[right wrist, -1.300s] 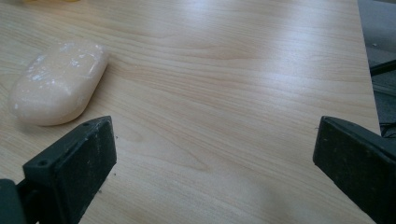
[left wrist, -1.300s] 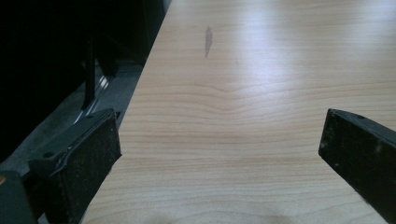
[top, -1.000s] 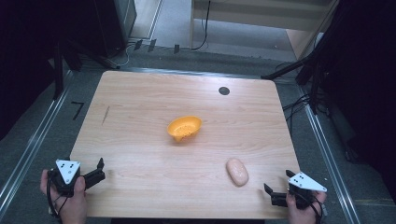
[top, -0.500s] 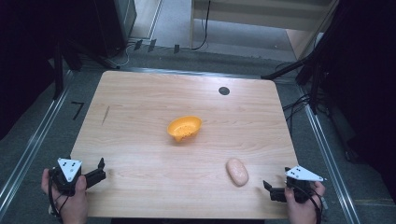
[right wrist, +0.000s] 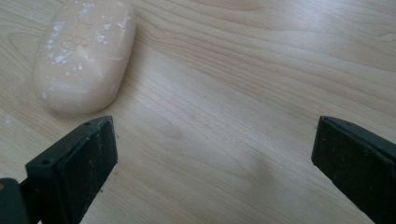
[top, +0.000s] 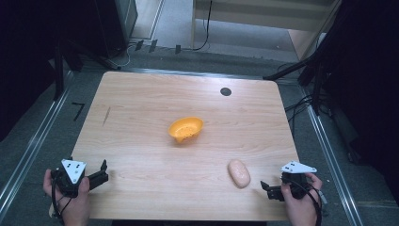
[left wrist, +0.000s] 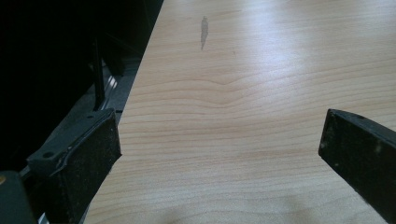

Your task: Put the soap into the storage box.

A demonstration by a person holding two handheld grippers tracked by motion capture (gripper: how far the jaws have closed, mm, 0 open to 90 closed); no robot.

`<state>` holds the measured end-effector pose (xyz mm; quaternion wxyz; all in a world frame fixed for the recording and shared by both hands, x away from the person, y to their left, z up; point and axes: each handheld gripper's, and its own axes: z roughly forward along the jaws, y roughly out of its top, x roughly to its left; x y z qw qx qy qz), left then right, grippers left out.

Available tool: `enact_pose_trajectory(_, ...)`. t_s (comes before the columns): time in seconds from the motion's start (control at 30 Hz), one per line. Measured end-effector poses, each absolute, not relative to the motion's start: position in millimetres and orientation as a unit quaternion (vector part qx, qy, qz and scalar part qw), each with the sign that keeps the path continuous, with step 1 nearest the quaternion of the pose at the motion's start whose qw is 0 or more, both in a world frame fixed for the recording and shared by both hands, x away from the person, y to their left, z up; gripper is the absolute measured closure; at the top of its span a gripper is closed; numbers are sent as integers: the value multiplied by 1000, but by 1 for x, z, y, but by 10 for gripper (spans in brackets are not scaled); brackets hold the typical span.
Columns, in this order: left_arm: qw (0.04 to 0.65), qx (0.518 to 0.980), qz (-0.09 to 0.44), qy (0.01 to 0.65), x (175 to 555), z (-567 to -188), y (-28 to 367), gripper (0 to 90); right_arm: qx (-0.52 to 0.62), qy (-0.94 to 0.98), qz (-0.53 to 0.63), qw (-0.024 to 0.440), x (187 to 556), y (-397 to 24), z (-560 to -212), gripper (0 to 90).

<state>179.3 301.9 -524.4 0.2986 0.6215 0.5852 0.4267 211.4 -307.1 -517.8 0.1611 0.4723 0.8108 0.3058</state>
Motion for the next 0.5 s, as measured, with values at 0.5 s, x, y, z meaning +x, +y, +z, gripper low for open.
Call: enact_pose_trajectory(0.5, 292, 626, 429, 581, 180, -525, 300, 0, 474, 821, 289, 134, 223, -277, -512, 7)
